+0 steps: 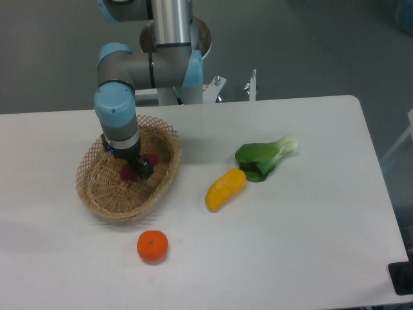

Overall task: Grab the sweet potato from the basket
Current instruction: 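Close the gripper on the purple sweet potato, then lift the sweet potato out of the basket toward the banana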

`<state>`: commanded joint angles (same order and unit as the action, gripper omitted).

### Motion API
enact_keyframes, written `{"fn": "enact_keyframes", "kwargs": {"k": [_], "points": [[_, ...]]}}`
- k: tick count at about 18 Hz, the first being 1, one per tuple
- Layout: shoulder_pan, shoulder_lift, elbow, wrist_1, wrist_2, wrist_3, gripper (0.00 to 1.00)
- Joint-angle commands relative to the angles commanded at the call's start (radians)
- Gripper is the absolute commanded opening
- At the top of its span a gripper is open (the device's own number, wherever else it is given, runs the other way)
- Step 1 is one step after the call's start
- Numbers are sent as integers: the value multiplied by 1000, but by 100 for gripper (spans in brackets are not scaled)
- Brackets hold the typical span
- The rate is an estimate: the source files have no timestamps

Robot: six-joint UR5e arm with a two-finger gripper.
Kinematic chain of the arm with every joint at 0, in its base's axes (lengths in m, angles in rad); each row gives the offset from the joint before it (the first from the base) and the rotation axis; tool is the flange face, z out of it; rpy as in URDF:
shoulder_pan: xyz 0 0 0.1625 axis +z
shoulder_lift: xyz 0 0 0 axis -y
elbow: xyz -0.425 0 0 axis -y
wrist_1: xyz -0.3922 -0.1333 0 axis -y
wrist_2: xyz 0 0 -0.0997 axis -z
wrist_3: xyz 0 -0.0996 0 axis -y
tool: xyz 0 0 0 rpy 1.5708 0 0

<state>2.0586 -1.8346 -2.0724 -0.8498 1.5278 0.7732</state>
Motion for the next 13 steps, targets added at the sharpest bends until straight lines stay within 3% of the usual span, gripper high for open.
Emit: {"fn": "enact_keyframes", "kwargs": {"k": [3, 5, 6, 13], "points": [[-6, -6, 6, 0, 0, -84, 35], [-6, -12, 15, 0, 9, -92, 9], [-6, -12, 23, 0, 9, -91, 2], [21, 3, 144, -41, 11, -92, 1]]}}
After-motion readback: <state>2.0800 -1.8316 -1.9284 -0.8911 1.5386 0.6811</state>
